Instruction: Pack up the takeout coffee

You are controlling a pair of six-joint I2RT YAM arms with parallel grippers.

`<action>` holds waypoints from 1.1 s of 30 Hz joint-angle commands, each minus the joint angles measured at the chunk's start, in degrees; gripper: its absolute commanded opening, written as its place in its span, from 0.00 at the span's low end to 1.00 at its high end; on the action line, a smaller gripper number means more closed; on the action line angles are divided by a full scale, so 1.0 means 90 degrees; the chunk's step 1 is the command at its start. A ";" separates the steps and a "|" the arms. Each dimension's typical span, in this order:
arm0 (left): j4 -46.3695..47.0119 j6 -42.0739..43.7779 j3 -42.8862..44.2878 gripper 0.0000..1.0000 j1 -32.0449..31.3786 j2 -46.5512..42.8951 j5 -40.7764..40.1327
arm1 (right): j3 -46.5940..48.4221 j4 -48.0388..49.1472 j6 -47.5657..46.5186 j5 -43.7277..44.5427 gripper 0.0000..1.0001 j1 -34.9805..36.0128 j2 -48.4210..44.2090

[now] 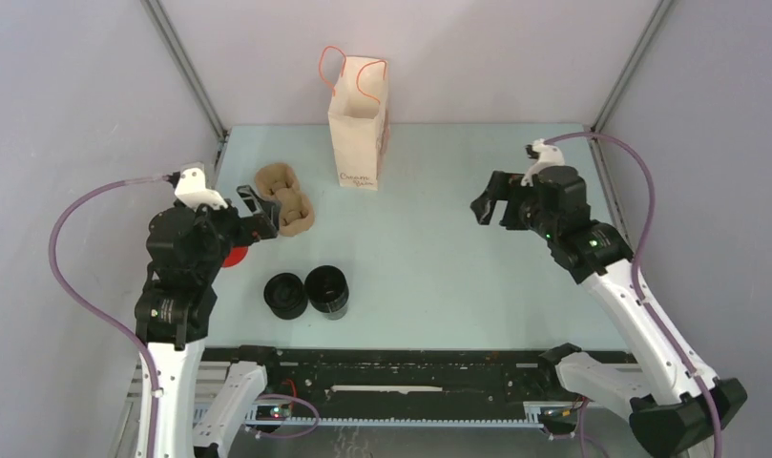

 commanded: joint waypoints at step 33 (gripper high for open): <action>-0.0901 -0.0530 -0.0908 1.00 -0.0308 -0.1277 -0.1498 | 0.6192 -0.2765 0.0453 0.2335 0.50 0.5556 0.6615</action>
